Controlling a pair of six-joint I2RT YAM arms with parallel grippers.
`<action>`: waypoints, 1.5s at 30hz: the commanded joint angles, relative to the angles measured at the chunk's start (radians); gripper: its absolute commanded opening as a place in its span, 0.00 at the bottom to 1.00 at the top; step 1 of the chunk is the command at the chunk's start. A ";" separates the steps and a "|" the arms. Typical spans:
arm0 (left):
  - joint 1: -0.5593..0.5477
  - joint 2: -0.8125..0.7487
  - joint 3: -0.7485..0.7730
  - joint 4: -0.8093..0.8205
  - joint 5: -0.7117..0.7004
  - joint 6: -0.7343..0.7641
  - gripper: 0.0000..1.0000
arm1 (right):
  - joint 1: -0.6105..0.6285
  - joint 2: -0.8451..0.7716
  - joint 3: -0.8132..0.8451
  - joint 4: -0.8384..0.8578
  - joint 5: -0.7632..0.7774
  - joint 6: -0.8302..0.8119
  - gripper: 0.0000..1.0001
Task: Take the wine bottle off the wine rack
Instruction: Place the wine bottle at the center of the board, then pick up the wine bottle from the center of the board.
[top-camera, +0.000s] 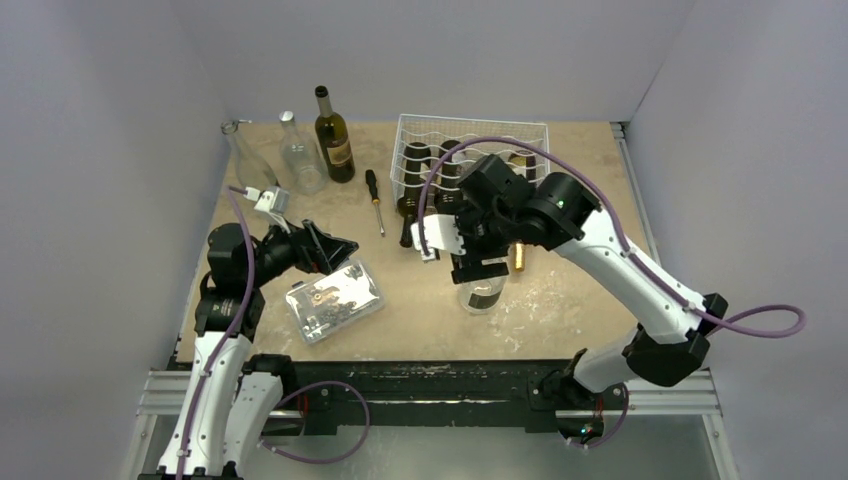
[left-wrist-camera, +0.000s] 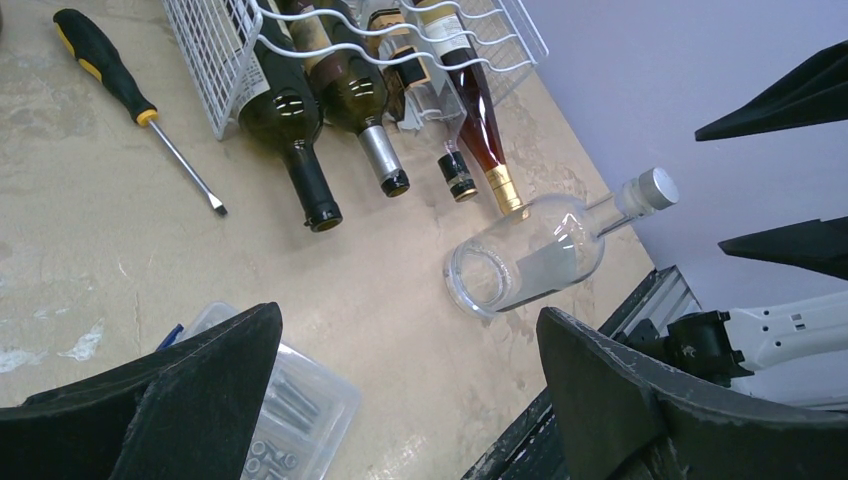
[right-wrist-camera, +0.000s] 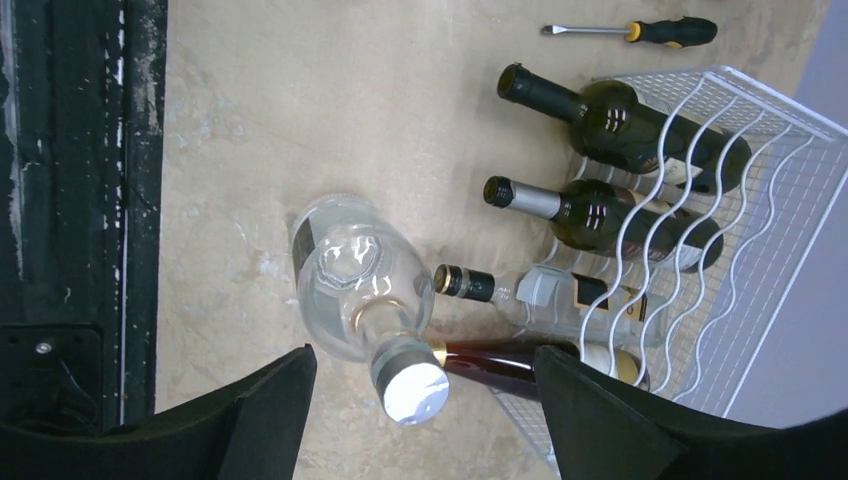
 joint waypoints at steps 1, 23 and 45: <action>-0.002 0.002 -0.008 0.048 0.011 0.003 1.00 | -0.123 -0.060 0.052 0.040 -0.229 0.006 0.86; -0.001 0.008 -0.008 0.045 0.008 0.005 1.00 | -0.487 -0.441 -0.742 0.841 -0.565 0.527 0.96; -0.002 0.008 -0.009 0.048 0.013 0.001 1.00 | -0.487 -0.418 -0.814 0.818 -0.545 0.440 0.46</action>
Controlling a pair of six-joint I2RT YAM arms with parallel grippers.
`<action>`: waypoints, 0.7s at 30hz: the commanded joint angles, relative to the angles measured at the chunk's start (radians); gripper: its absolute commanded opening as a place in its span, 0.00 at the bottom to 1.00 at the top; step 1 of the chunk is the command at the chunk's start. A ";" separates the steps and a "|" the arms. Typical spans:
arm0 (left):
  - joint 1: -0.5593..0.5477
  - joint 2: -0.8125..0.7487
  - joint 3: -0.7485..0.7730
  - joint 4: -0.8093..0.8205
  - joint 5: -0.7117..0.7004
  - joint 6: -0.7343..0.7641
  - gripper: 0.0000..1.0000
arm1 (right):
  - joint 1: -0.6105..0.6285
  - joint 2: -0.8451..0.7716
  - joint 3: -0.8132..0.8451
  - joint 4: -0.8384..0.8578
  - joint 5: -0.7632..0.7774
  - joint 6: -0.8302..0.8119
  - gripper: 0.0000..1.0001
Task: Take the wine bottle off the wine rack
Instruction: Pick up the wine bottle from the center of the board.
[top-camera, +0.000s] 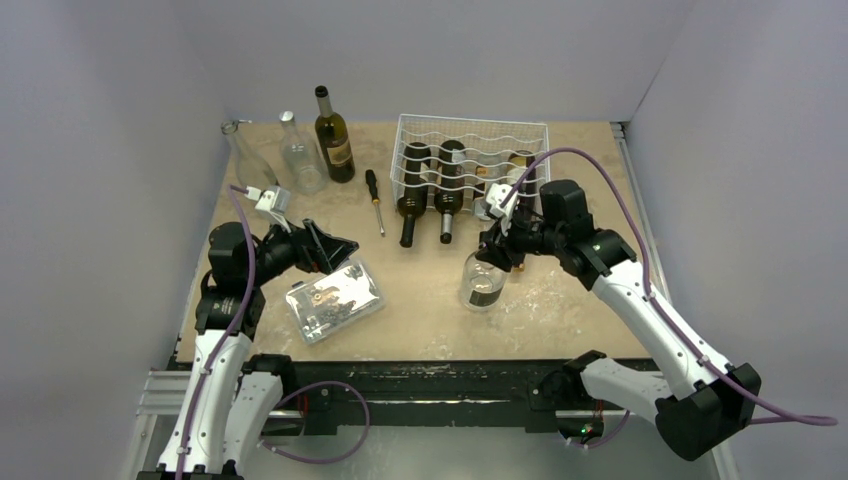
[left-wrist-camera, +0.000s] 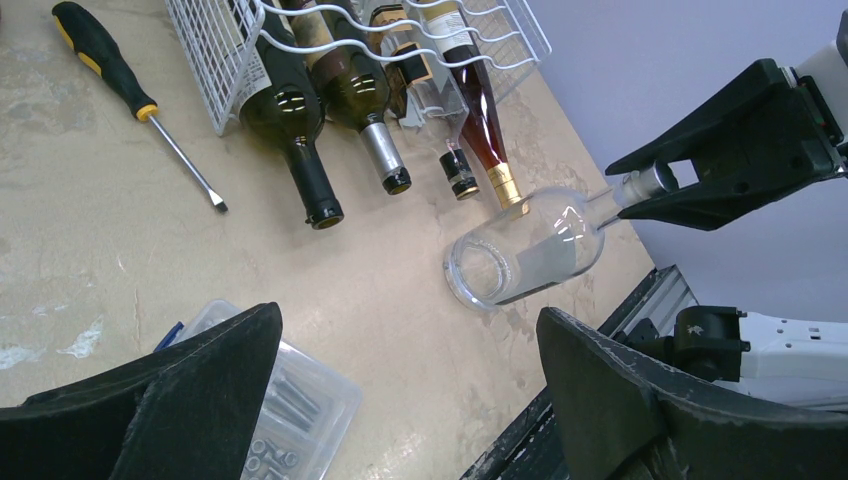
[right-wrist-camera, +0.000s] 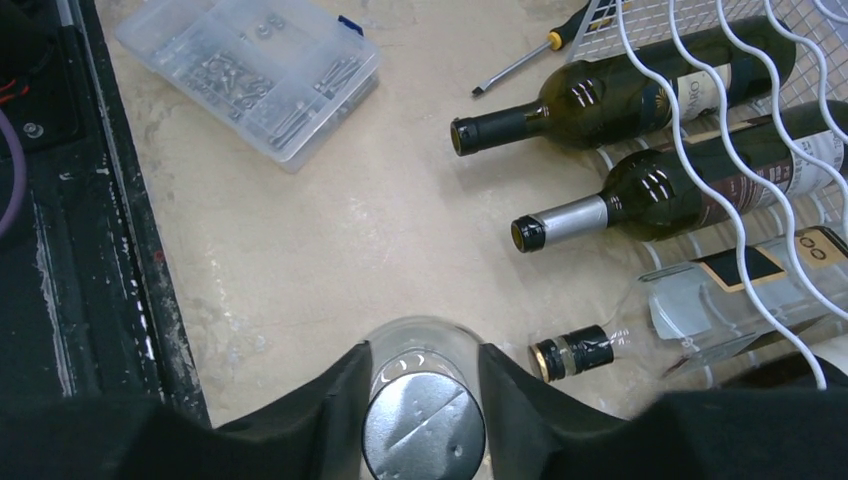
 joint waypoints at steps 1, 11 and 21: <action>-0.002 -0.005 -0.009 0.048 0.015 0.002 1.00 | -0.001 -0.007 -0.010 0.001 0.003 -0.042 0.51; -0.002 -0.008 -0.009 0.048 0.015 0.001 1.00 | -0.001 -0.005 -0.008 -0.019 0.001 -0.061 0.39; -0.002 -0.008 -0.009 0.050 0.015 0.002 1.00 | -0.001 -0.069 0.081 -0.177 -0.068 -0.183 0.00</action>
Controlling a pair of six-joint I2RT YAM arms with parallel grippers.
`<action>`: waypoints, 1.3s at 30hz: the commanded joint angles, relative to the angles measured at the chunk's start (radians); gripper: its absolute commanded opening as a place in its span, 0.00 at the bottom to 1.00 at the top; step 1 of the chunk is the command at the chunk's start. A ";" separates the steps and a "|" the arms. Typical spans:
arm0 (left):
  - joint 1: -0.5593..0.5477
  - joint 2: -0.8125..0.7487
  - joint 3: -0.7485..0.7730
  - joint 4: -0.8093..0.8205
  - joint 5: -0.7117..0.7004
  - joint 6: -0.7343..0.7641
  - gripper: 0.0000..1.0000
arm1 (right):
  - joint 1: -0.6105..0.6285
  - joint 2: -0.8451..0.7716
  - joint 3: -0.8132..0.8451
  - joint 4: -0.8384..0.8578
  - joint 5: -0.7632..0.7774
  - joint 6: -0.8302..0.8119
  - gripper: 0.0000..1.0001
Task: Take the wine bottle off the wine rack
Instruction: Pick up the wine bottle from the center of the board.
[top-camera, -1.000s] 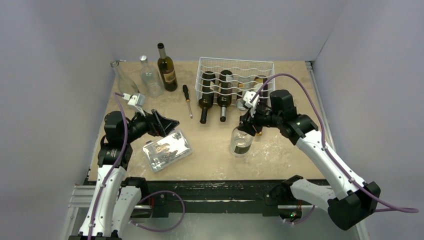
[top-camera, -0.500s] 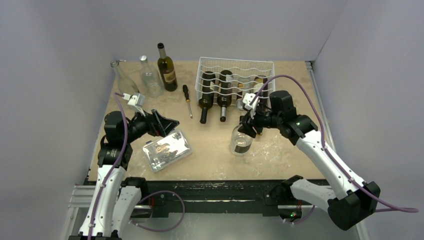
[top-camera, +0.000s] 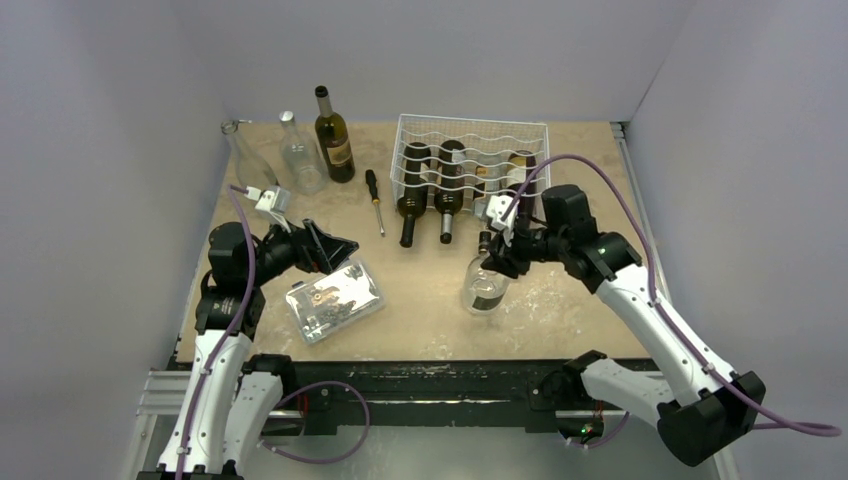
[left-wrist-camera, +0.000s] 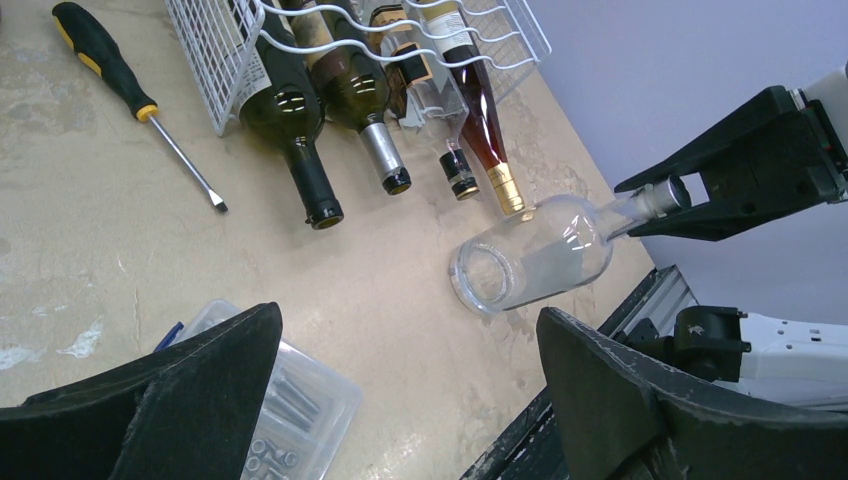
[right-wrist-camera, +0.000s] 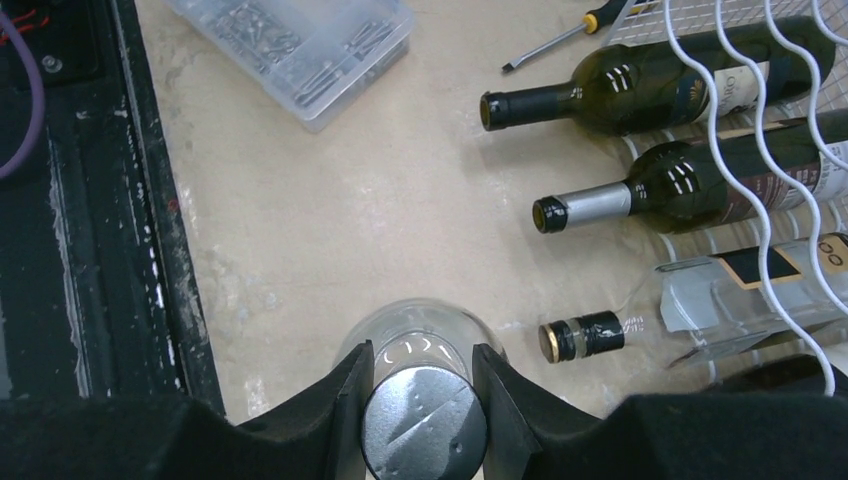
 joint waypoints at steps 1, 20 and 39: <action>-0.002 -0.007 -0.009 0.049 0.017 0.001 1.00 | -0.002 -0.054 0.097 -0.119 -0.056 -0.088 0.00; -0.002 -0.011 -0.010 0.054 0.023 -0.003 1.00 | -0.058 -0.175 0.136 -0.184 0.272 -0.020 0.00; -0.002 -0.019 -0.012 0.065 0.034 -0.011 1.00 | -0.516 -0.024 0.268 -0.090 0.230 -0.091 0.00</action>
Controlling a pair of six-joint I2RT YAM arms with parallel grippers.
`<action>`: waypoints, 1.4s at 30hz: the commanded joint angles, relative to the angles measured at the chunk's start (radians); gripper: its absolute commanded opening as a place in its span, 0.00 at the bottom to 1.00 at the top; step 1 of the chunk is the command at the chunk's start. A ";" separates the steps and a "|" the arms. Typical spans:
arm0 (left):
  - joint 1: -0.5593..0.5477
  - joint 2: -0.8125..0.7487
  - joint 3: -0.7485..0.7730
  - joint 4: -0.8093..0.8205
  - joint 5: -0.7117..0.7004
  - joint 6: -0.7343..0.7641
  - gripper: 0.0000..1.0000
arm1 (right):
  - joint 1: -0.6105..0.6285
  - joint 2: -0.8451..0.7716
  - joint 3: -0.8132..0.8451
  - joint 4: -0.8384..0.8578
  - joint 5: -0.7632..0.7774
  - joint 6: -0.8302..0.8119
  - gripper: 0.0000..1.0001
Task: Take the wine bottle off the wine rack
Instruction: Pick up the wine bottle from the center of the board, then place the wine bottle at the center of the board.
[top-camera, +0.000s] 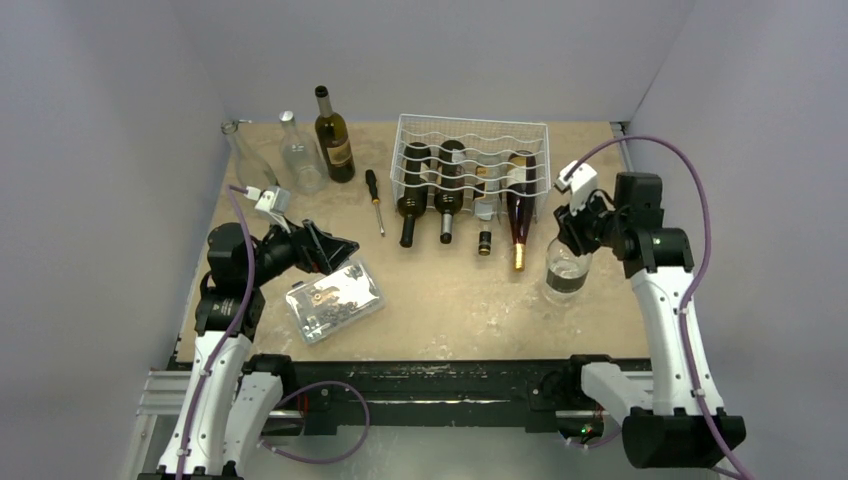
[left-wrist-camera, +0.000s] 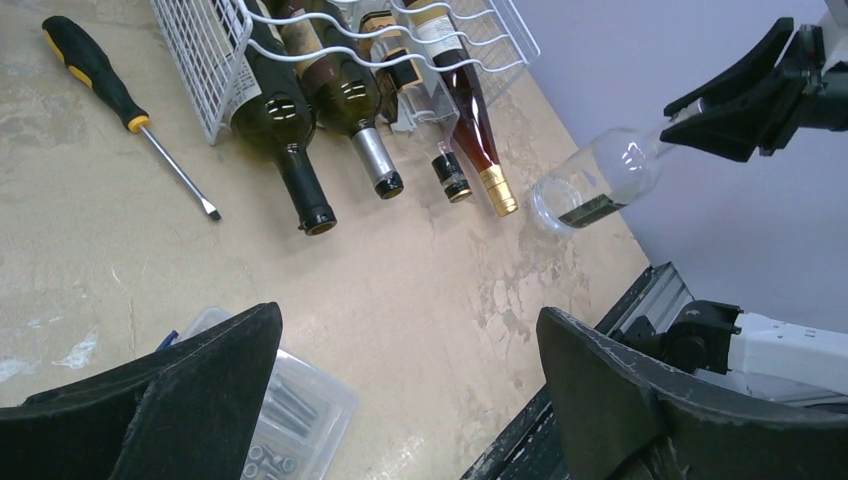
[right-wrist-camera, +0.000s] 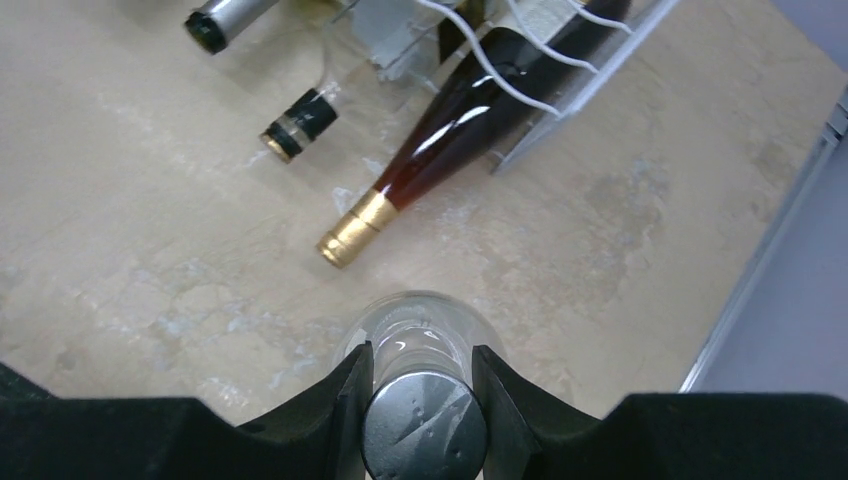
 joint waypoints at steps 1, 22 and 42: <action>-0.001 -0.011 -0.012 0.055 0.018 -0.010 1.00 | -0.136 0.059 0.131 0.216 -0.074 -0.058 0.00; -0.003 -0.013 -0.013 0.065 0.033 -0.020 1.00 | -0.257 0.556 0.499 0.603 -0.139 0.173 0.00; -0.002 0.000 -0.019 0.085 0.049 -0.037 1.00 | -0.257 0.810 0.630 0.632 -0.092 0.250 0.39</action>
